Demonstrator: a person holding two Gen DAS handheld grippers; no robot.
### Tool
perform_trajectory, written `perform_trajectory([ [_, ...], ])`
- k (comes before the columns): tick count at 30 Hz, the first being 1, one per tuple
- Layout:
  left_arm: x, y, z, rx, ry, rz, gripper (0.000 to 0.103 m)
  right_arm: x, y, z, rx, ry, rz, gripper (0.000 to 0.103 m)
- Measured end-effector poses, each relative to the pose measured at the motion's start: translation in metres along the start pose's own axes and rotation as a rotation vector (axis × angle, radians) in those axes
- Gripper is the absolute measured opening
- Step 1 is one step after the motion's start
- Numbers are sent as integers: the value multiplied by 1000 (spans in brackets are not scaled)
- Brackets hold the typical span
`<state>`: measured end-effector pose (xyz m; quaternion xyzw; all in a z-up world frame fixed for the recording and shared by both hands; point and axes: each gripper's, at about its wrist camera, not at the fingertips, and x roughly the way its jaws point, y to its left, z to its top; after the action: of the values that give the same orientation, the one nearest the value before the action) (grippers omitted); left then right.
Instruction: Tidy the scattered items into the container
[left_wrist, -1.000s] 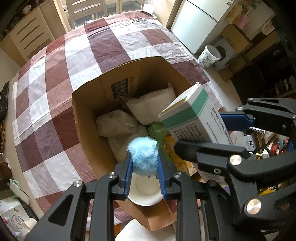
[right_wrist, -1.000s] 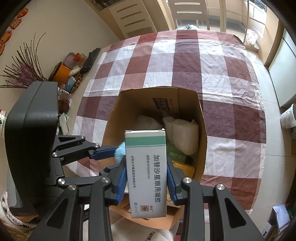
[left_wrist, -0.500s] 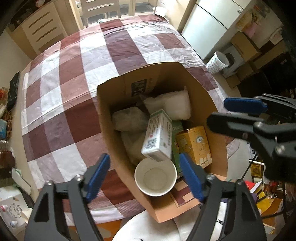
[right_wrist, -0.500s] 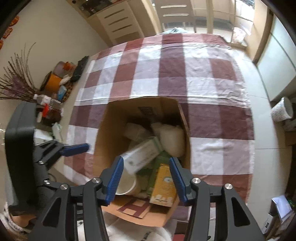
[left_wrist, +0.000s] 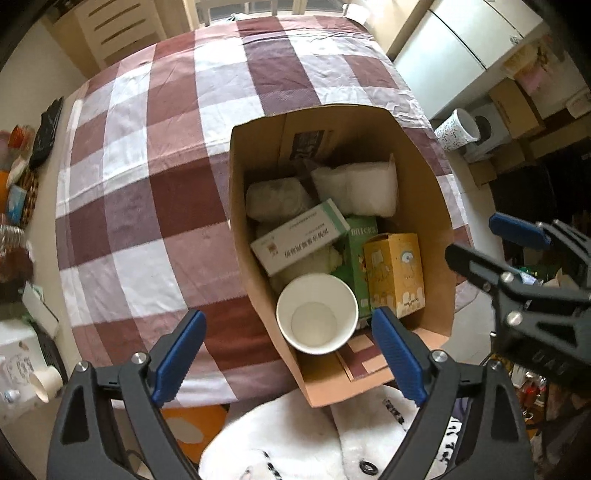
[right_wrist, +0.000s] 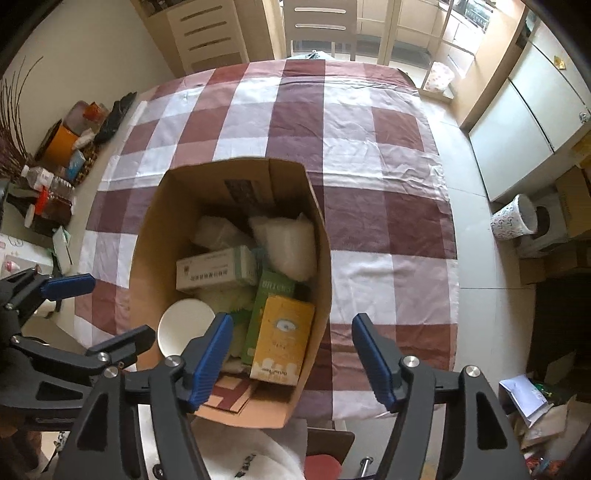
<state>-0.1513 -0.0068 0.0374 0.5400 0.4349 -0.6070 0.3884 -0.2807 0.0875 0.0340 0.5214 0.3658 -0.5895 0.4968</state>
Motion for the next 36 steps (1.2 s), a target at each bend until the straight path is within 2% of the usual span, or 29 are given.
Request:
perform_trajectory([
  [5,-12,-1,-10,-47,-3,-41,92,-4,9,-11,-20,4,-83,70],
  [11,-27,-4,-18,-61,-35,-10,93,-12,14,-19,-31,-3,-114,71],
  [15,-29,-4,-20,-74,-41,-24,93,-13,13,-20,-21,1,-100,71],
  [24,-28,-7,-20,-66,-42,8,93,-6,11,-23,-13,18,-91,71],
  [29,-26,-4,-20,-79,-50,-13,93,-3,10,-24,-12,31,-80,71],
  [36,-26,-6,-20,-76,-69,40,93,2,11,-22,-21,41,-85,71],
])
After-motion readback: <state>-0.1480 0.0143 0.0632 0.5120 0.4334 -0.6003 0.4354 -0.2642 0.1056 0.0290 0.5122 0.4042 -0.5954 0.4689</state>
